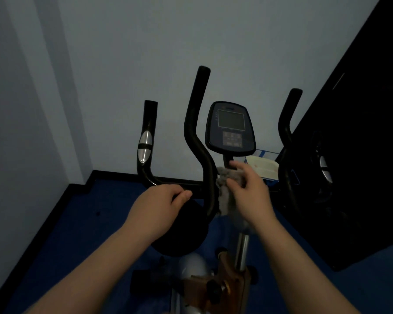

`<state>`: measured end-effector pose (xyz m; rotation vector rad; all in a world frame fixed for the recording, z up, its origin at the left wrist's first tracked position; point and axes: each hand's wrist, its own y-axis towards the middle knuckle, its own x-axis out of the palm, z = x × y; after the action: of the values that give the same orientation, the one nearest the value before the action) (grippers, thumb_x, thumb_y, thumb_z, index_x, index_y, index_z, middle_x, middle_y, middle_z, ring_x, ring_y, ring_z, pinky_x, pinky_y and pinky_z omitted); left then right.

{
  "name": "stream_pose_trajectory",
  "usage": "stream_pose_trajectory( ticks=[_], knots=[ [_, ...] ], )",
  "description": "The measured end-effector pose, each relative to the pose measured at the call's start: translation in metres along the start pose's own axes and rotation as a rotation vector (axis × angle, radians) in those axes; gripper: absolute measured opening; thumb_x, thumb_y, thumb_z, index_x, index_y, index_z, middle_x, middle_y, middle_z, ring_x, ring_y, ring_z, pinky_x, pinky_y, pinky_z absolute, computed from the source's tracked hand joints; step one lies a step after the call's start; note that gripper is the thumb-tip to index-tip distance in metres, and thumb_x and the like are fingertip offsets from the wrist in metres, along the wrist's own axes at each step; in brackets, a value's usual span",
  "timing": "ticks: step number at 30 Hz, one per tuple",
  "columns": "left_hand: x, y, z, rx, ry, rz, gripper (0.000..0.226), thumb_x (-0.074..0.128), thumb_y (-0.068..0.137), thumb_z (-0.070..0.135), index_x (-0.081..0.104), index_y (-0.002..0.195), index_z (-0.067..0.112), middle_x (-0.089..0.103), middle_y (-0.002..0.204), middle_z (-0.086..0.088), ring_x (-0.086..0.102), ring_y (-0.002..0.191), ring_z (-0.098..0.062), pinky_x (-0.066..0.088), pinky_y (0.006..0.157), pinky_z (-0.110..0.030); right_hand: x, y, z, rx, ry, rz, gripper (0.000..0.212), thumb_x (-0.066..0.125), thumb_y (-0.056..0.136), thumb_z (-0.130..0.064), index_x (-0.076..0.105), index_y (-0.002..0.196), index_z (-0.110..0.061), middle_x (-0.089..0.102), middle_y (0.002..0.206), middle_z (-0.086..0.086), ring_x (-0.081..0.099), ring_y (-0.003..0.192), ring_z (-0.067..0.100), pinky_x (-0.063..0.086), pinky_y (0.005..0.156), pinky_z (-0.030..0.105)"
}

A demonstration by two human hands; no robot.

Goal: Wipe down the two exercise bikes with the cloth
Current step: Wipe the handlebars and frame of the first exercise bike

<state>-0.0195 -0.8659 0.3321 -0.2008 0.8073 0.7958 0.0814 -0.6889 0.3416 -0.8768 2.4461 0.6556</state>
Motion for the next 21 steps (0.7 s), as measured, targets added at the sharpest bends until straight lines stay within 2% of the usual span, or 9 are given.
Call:
stream_pose_trajectory(
  ticks=[2, 5, 7, 10, 13, 16, 18, 20, 21],
  knots=[
    [0.000, 0.000, 0.000, -0.004, -0.015, -0.009, 0.037, 0.049, 0.096, 0.046, 0.052, 0.061, 0.036, 0.048, 0.049, 0.015, 0.050, 0.055, 0.005, 0.025, 0.046, -0.018, -0.002, 0.011, -0.009, -0.060, 0.056, 0.045, 0.031, 0.062, 0.091, -0.011, 0.062, 0.115, -0.031, 0.064, 0.100, -0.018, 0.058, 0.089, -0.012, 0.041, 0.068, 0.001],
    [-0.001, 0.000, 0.000, 0.006, 0.003, -0.006, 0.036, 0.048, 0.096, 0.046, 0.052, 0.062, 0.037, 0.048, 0.051, 0.014, 0.048, 0.052, 0.002, 0.024, 0.048, -0.019, 0.015, 0.012, -0.018, -0.124, 0.062, 0.001, 0.021, 0.060, 0.094, -0.015, 0.067, 0.113, -0.020, 0.063, 0.111, -0.008, 0.057, 0.102, 0.001, 0.042, 0.087, 0.012],
    [-0.001, 0.000, 0.000, 0.007, 0.008, -0.005, 0.036, 0.048, 0.096, 0.046, 0.051, 0.062, 0.037, 0.048, 0.052, 0.013, 0.047, 0.053, 0.001, 0.025, 0.049, -0.021, 0.024, -0.001, -0.011, -0.097, 0.063, -0.013, 0.024, 0.058, 0.095, -0.023, 0.067, 0.117, -0.022, 0.055, 0.120, -0.009, 0.050, 0.111, 0.004, 0.038, 0.094, 0.014],
    [0.000, 0.001, 0.000, 0.004, -0.004, -0.009, 0.035, 0.048, 0.096, 0.046, 0.053, 0.063, 0.036, 0.050, 0.055, 0.013, 0.048, 0.055, 0.000, 0.028, 0.050, -0.023, 0.021, -0.022, 0.001, -0.109, -0.078, 0.069, 0.026, 0.063, 0.090, -0.035, 0.070, 0.114, -0.026, 0.053, 0.118, -0.013, 0.048, 0.112, 0.004, 0.033, 0.091, 0.012],
    [0.000, 0.001, 0.000, 0.012, 0.003, -0.016, 0.033, 0.047, 0.097, 0.046, 0.057, 0.068, 0.033, 0.052, 0.059, 0.011, 0.050, 0.058, -0.002, 0.030, 0.052, -0.025, 0.011, -0.012, -0.002, -0.148, -0.102, 0.038, 0.020, 0.071, 0.086, -0.028, 0.073, 0.105, -0.022, 0.063, 0.111, -0.008, 0.057, 0.103, 0.006, 0.044, 0.092, 0.021],
    [-0.001, 0.002, 0.001, 0.017, 0.008, -0.016, 0.033, 0.046, 0.097, 0.045, 0.065, 0.077, 0.026, 0.054, 0.061, 0.009, 0.050, 0.059, -0.003, 0.031, 0.053, -0.025, 0.011, 0.009, -0.017, -0.085, -0.071, 0.044, 0.019, 0.069, 0.088, -0.022, 0.073, 0.105, -0.017, 0.067, 0.105, -0.003, 0.061, 0.099, 0.011, 0.048, 0.089, 0.027],
    [-0.002, 0.001, 0.001, 0.010, -0.004, -0.012, 0.033, 0.046, 0.097, 0.045, 0.065, 0.077, 0.027, 0.054, 0.060, 0.009, 0.051, 0.059, -0.003, 0.032, 0.053, -0.025, 0.018, 0.002, -0.018, -0.067, -0.077, 0.097, 0.022, 0.068, 0.089, -0.025, 0.071, 0.110, -0.022, 0.066, 0.104, -0.008, 0.060, 0.095, 0.005, 0.047, 0.083, 0.020],
    [-0.001, 0.000, 0.000, 0.001, -0.009, -0.011, 0.034, 0.047, 0.097, 0.046, 0.063, 0.073, 0.028, 0.054, 0.059, 0.009, 0.051, 0.057, -0.003, 0.032, 0.052, -0.025, 0.020, -0.018, -0.010, -0.145, -0.126, 0.133, 0.022, 0.069, 0.087, -0.026, 0.071, 0.110, -0.027, 0.063, 0.099, -0.018, 0.055, 0.089, -0.009, 0.040, 0.078, 0.005],
    [0.000, 0.000, 0.000, -0.001, -0.012, -0.007, 0.035, 0.047, 0.096, 0.046, 0.062, 0.071, 0.027, 0.054, 0.059, 0.008, 0.051, 0.057, -0.003, 0.032, 0.052, -0.025, 0.017, -0.024, -0.006, -0.169, -0.132, 0.117, 0.022, 0.070, 0.087, -0.026, 0.071, 0.109, -0.028, 0.061, 0.097, -0.021, 0.054, 0.088, -0.013, 0.039, 0.079, 0.002]
  ],
)
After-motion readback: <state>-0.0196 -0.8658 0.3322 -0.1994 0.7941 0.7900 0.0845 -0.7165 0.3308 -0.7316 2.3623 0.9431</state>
